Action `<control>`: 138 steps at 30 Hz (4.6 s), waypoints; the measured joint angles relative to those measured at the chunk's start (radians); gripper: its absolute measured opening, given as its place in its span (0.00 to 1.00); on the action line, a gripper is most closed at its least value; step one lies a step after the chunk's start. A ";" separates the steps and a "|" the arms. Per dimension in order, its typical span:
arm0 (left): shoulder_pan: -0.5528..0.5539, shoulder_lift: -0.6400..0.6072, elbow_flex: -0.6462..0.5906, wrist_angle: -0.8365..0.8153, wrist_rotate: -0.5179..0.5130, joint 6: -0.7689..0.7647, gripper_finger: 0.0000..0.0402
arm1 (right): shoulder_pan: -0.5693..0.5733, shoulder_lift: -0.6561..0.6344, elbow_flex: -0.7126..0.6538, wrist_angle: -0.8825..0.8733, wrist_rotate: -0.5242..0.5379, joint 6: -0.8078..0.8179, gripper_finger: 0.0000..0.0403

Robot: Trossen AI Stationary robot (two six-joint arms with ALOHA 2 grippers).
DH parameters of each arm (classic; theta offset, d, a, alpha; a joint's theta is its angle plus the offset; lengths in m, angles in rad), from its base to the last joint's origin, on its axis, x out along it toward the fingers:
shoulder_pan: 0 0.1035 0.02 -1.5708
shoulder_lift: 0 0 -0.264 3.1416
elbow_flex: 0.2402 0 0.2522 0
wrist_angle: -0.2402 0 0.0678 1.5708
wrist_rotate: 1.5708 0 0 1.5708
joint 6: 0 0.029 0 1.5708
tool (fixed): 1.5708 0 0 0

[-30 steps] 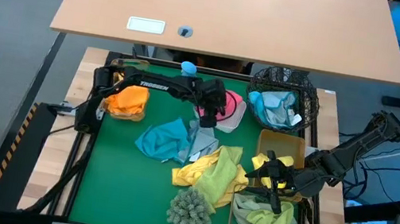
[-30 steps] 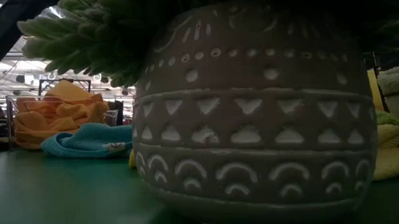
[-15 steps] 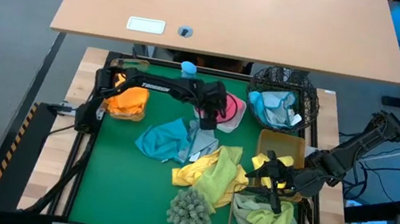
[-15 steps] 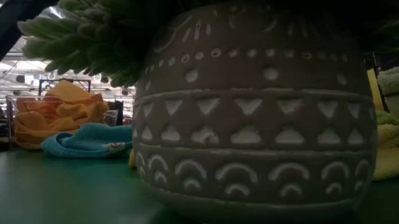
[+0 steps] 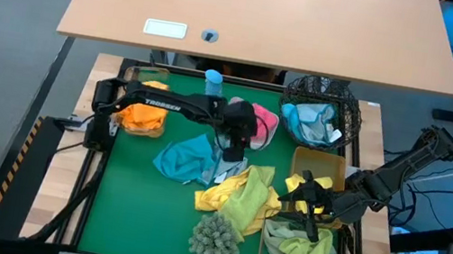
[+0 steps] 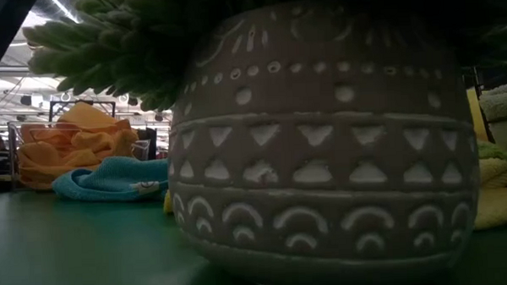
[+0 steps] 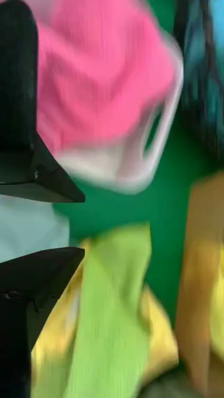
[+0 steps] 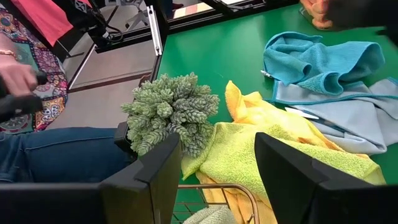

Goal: Sort microfiber towel by color & place in baskets
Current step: Put the green microfiber towel into the rectangular wire basket

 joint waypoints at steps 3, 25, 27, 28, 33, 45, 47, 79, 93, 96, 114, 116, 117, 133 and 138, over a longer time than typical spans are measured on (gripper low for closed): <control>-0.044 0.000 0.000 -0.004 0.065 -0.015 0.30 | 0.000 0.000 0.000 0.000 0.000 0.000 0.50; -0.263 -0.247 -0.002 -0.175 -0.117 -0.049 0.30 | -0.255 0.236 0.000 0.166 -0.293 -0.028 0.50; -0.270 -0.277 -0.001 -0.195 -0.144 -0.064 0.30 | -0.284 0.267 0.000 0.171 -0.327 -0.043 0.50; -0.274 -0.288 -0.001 -0.199 -0.156 -0.067 0.30 | -0.296 0.281 0.000 0.175 -0.334 -0.053 0.50; -0.296 -0.307 -0.001 -0.212 -0.182 -0.068 0.30 | -0.346 0.342 0.000 0.178 -0.352 -0.098 0.50; -0.302 -0.309 -0.001 -0.220 -0.183 -0.067 0.30 | -0.367 0.480 0.000 0.206 -0.368 -0.186 0.50; -0.302 -0.309 -0.001 -0.219 -0.183 -0.067 0.30 | -0.367 0.505 0.000 0.236 -0.368 -0.202 0.50; -0.302 -0.309 -0.001 -0.227 -0.183 -0.066 0.30 | -0.367 0.554 -0.003 0.296 -0.437 -0.238 0.03; -0.302 -0.309 -0.001 -0.254 -0.183 -0.066 0.30 | -0.366 0.278 -0.002 0.322 -0.451 -0.130 0.01; -0.302 -0.309 -0.001 -0.254 -0.183 -0.066 0.30 | -0.366 0.199 -0.001 0.348 -0.484 -0.101 0.01; -0.302 -0.308 -0.001 -0.253 -0.187 -0.066 0.30 | -0.366 -0.065 0.000 0.485 -0.875 0.220 0.01; -0.302 -0.308 -0.001 -0.253 -0.187 -0.066 0.30 | -0.365 -0.071 0.000 0.479 -0.930 0.251 0.00; -0.302 -0.308 -0.001 -0.253 -0.187 -0.066 0.30 | -0.358 -0.072 0.000 0.478 -0.952 0.269 0.00; -0.302 -0.308 -0.001 -0.253 -0.219 -0.071 0.30 | 0.026 -0.072 0.001 -0.061 -0.531 0.292 0.00; -0.302 -0.308 -0.001 -0.253 -0.225 -0.093 0.30 | 0.069 -0.059 0.001 -0.356 -0.273 0.441 0.01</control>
